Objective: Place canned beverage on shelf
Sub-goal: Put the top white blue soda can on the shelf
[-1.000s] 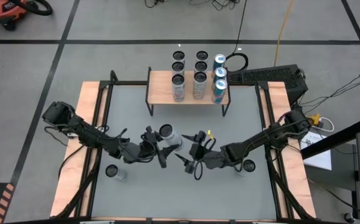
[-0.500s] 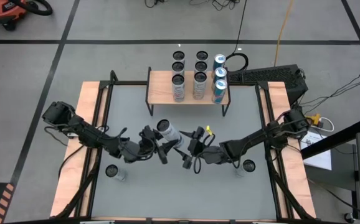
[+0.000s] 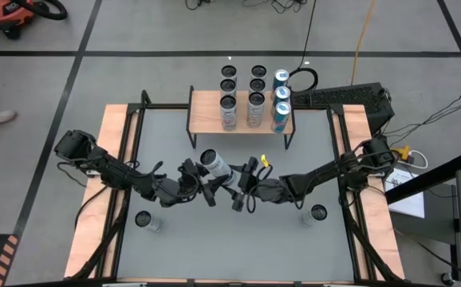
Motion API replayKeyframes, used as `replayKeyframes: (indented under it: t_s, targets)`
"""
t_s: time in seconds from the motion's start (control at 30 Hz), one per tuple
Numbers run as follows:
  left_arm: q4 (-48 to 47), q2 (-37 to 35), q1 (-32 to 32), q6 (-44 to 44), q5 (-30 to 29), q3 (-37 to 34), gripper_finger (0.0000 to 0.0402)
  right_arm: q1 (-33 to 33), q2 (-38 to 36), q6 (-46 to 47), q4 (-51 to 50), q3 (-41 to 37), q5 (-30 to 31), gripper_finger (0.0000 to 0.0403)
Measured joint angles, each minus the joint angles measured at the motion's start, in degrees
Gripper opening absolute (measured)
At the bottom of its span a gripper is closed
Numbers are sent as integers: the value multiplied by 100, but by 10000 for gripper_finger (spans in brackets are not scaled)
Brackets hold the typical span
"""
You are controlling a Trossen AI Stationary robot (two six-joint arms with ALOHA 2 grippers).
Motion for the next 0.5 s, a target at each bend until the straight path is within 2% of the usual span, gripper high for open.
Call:
replayKeyframes:
  t_s: [0.23,0.37,0.5]
  targets:
    - [-62,0,2,0,-4,0,244,-4,2,18,4,0,-118,210]
    - [-194,-4,2,-2,28,1,269,-7,2,123,-38,-2,-214,187]
    - [-382,-4,-17,25,131,0,307,10,2,190,-77,-11,-291,186]
